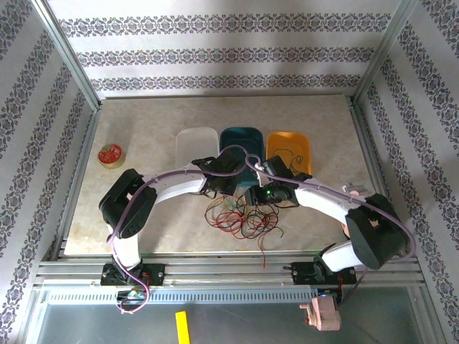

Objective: Untangle the cables

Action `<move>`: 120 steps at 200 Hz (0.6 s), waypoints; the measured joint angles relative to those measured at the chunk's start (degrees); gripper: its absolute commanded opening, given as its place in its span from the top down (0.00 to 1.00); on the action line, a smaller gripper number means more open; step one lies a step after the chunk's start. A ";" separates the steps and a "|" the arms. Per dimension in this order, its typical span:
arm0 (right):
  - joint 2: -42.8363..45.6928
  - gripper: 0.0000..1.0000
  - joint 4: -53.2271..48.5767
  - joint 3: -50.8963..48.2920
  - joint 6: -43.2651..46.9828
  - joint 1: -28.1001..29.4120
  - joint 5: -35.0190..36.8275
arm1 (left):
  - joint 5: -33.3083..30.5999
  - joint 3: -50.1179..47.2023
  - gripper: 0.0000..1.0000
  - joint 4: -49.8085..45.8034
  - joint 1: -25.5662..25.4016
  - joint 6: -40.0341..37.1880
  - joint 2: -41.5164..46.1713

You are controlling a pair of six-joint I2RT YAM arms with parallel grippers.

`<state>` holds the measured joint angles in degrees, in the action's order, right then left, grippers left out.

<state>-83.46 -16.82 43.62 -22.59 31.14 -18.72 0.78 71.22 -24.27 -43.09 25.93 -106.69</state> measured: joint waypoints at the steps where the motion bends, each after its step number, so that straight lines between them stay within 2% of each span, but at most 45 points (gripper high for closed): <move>1: -0.33 0.57 0.07 0.20 0.00 -0.13 -0.04 | 0.00 0.13 0.72 0.02 0.00 0.00 -0.13; 30: -5.31 0.57 0.57 5.03 0.11 -2.54 -0.28 | -0.63 5.35 0.72 0.09 0.28 -1.14 -4.13; 67: -6.75 0.55 0.72 8.57 0.76 -2.05 -0.24 | -1.20 6.93 0.70 0.04 0.92 -3.28 -4.20; 120: -6.64 0.55 0.57 8.57 1.40 3.39 -0.22 | -1.25 -1.31 0.72 -0.79 1.01 -4.11 6.80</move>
<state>-90.11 -16.25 52.18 -21.19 34.52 -18.94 -0.47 69.91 -25.06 -42.09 21.82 -99.90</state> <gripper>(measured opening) 0.448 0.285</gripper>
